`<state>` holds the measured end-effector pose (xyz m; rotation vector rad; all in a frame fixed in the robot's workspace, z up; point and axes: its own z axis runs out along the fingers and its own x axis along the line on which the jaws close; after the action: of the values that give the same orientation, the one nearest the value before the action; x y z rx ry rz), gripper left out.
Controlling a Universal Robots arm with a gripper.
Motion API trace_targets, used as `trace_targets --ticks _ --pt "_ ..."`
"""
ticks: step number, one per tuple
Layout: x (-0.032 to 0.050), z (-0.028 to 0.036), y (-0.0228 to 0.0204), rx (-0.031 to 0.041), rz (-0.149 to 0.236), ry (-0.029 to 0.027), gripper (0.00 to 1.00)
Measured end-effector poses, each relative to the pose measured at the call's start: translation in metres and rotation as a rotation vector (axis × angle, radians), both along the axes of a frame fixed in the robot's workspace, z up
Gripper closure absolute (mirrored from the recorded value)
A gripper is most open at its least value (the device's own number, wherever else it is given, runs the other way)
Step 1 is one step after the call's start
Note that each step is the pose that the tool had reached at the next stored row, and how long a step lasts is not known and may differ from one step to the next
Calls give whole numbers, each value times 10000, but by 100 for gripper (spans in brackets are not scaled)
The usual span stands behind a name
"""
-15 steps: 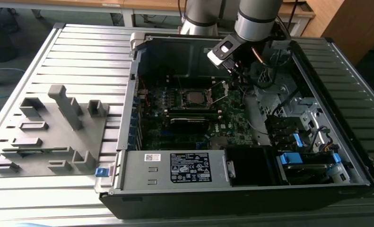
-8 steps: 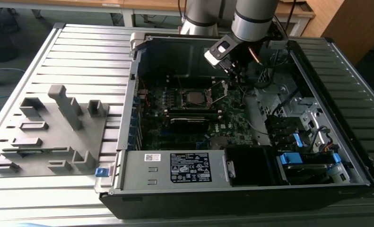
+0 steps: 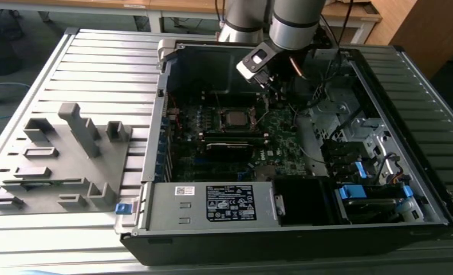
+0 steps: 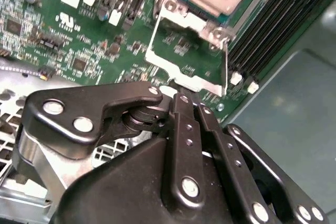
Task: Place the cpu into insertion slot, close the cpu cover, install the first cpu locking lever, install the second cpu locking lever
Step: 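Close the cpu cover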
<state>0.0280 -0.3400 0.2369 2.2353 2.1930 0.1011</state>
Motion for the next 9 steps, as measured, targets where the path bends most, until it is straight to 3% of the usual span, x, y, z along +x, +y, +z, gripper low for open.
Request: trace_targets --ticks 8,9 --pt "-224 -8 0 3 0 1 89" --pt "-282 -12 0 6 -1 0 89"
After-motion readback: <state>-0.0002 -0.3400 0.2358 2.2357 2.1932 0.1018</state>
